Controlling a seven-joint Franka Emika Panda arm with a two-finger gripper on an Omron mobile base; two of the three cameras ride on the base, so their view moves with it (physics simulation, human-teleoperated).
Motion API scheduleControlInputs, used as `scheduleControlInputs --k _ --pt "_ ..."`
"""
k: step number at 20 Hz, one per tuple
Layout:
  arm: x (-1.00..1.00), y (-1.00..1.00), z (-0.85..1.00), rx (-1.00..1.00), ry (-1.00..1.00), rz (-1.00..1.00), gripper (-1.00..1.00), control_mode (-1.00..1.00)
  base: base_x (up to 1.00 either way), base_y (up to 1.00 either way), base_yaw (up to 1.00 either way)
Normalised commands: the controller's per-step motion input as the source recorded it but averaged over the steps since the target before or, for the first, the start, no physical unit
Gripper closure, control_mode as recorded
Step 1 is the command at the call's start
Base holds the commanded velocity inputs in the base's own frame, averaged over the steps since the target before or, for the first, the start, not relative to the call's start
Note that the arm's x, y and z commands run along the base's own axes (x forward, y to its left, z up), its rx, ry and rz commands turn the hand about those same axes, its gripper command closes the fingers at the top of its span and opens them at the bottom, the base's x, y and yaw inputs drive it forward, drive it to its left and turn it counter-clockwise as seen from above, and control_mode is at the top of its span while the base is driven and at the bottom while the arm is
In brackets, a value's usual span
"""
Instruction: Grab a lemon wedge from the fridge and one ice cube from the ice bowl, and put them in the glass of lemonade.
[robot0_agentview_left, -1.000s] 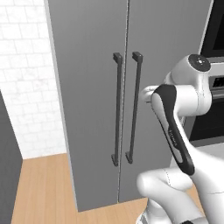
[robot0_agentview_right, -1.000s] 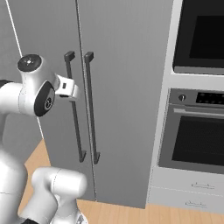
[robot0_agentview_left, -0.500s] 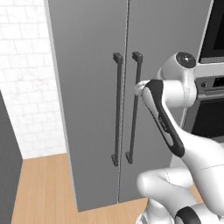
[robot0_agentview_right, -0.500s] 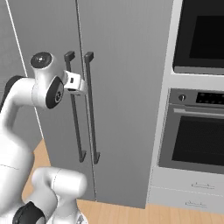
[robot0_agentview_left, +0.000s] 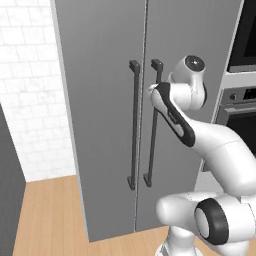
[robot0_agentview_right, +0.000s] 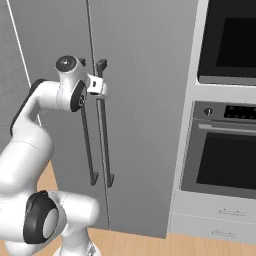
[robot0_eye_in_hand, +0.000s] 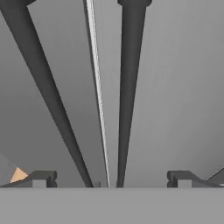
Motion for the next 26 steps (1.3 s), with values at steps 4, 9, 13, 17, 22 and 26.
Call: scheduleControlInputs --k 4,9,13,17,22,26 --pt "0.75 0.0 -0.29 -0.01 0.0 0.0 -1.0 -1.0 0.0 0.0 0.0" --pt "0.39 -0.11 -0.33 -0.09 0.04 0.0 -1.0 -1.0 0.0 0.0 0.0" --pt "0.39 -0.08 -0.32 -0.09 0.06 0.0 -1.0 -1.0 0.0 0.0 0.0" --pt "0.35 0.0 -0.22 -0.02 0.05 0.0 -1.0 -1.0 0.0 0.0 0.0" --pt "0.34 0.0 -0.1 0.0 0.01 0.0 -1.0 -1.0 0.0 0.0 0.0" --pt "0.24 0.0 -0.14 0.02 0.0 0.0 -1.0 -1.0 0.0 0.0 0.0"
